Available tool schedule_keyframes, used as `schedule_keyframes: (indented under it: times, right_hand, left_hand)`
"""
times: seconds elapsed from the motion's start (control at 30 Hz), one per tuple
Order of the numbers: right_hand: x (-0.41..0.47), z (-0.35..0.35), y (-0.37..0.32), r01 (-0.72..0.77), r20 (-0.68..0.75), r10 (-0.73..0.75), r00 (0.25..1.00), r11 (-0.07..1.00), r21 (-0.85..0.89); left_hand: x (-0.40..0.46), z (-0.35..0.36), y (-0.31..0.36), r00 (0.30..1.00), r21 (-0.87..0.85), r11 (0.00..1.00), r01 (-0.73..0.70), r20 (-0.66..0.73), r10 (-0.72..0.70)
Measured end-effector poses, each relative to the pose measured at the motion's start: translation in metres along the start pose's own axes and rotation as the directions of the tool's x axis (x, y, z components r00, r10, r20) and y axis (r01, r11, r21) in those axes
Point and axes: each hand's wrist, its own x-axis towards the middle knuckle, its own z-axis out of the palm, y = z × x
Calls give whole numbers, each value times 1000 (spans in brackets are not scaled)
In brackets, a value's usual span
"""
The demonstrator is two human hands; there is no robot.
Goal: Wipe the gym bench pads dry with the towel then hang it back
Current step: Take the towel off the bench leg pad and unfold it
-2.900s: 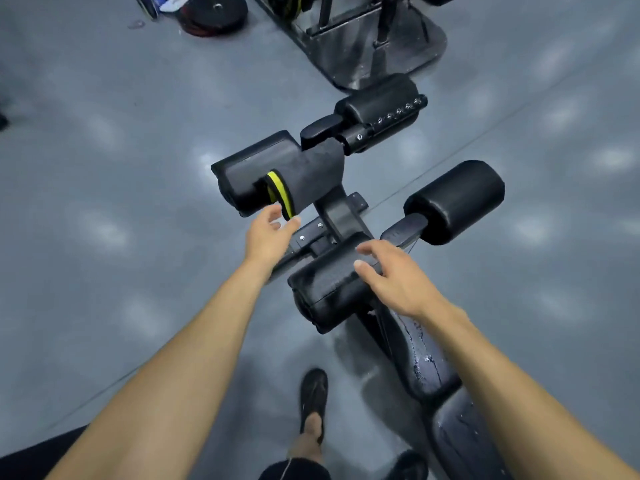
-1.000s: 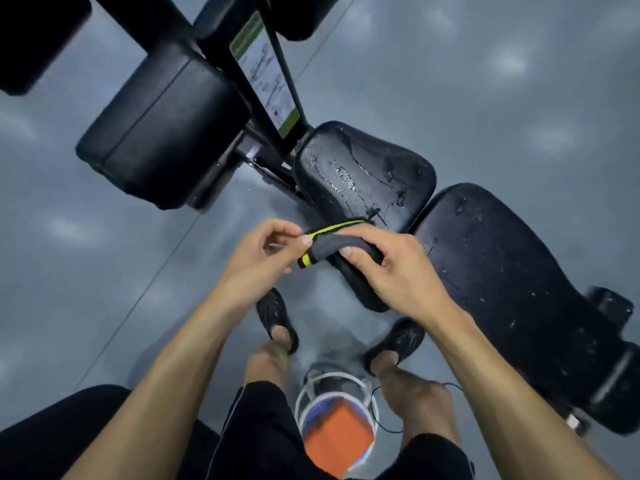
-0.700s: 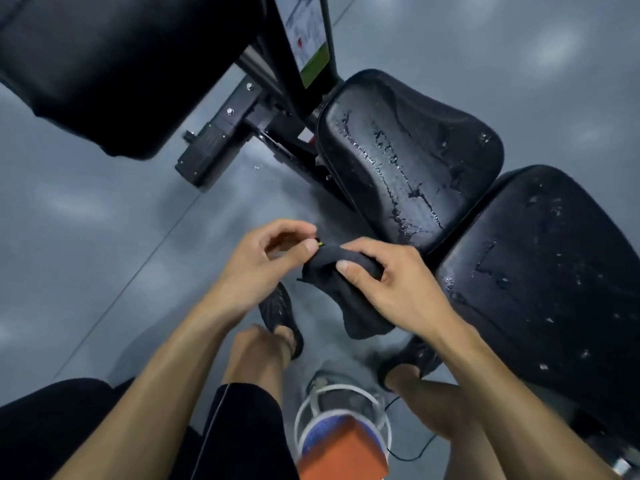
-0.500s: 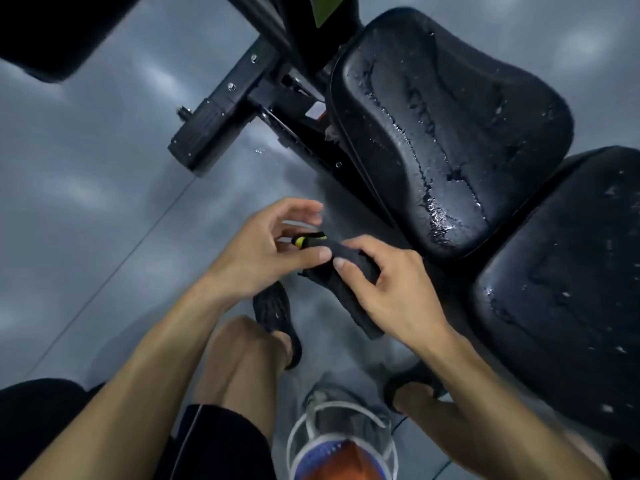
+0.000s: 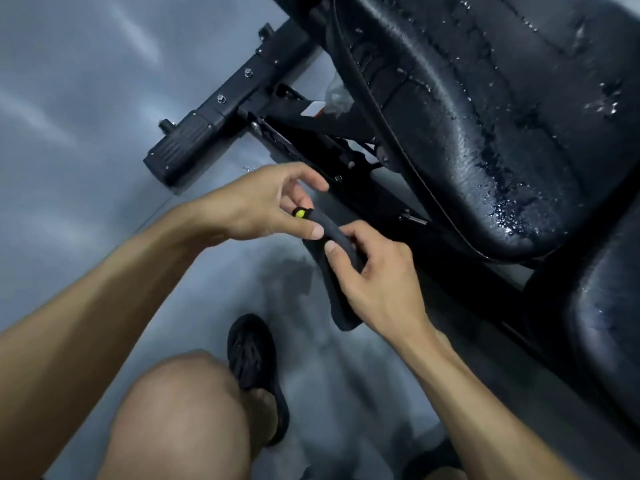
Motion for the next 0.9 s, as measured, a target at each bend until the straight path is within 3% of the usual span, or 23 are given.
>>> schedule_keyframes:
  times: [0.2, 0.5, 0.6, 0.7, 0.8, 0.9]
  right_hand:
    - [-13, 6, -5, 85, -63, -89, 994, 995, -58]
    - [-61, -36, -69, 203, -99, -221, 970, 966, -161]
    - [-79, -56, -82, 188, 32, -186, 982, 980, -59]
    - [-94, -79, -87, 124, 175, -146, 974, 983, 133]
    - [-99, -105, -84, 265, 92, -277, 957, 957, 121]
    - [-100, -122, -80, 308, 155, -338, 928, 932, 189]
  left_hand:
    - [-13, 3, -3, 999, 24, 1000, 0, 47, -1]
    - [-95, 3, 42, 988, 3, 989, -151, -12, 151]
    - [-121, 15, 56, 962, -118, 957, -266, -94, 256]
    - [-144, 26, 68, 937, -153, 924, -350, -39, 348]
    - [-161, 36, 82, 910, -113, 909, -401, 66, 410]
    - [-170, 46, 90, 886, -91, 889, -448, 90, 455]
